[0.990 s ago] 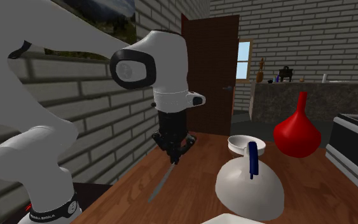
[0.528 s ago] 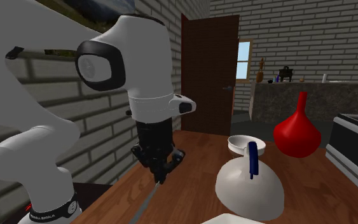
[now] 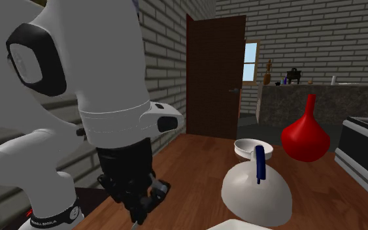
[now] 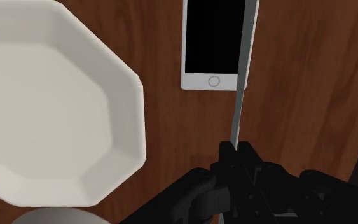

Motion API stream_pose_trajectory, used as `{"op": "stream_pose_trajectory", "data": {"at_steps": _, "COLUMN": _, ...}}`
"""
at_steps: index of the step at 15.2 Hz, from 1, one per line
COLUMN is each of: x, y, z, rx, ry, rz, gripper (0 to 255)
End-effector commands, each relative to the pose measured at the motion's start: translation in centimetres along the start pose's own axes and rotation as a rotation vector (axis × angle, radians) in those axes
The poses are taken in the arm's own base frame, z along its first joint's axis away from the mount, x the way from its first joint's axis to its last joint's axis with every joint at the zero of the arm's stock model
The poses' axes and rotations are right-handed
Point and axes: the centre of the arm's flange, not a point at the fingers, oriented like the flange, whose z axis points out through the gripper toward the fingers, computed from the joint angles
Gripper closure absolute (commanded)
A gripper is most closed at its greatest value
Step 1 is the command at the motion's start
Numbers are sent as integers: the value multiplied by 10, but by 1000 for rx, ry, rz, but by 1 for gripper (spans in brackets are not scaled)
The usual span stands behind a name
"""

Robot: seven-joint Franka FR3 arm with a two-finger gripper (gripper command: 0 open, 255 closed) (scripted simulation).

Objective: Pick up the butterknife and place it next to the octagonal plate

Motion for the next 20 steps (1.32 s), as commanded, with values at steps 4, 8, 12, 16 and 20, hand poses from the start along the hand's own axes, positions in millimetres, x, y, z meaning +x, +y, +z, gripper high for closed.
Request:
{"op": "stream_pose_trajectory", "data": {"at_steps": 4, "x": -67, "y": 1, "z": -11, "rx": 1, "ry": 0, "rz": -1, "gripper": 255}}
{"op": "stream_pose_trajectory", "data": {"at_steps": 8, "x": -119, "y": 1, "z": -20, "rx": 1, "ry": 0, "rz": -1, "gripper": 255}}
{"op": "stream_pose_trajectory", "data": {"at_steps": 12, "x": -137, "y": 1, "z": -12, "rx": 1, "ry": 0, "rz": -1, "gripper": 255}}
{"op": "stream_pose_trajectory", "data": {"at_steps": 16, "x": -140, "y": 1, "z": 9, "rx": 1, "ry": 0, "rz": -1, "gripper": 255}}
{"op": "stream_pose_trajectory", "data": {"at_steps": 20, "x": -143, "y": 2, "z": 30, "rx": 1, "ry": 0, "rz": -1, "gripper": 255}}
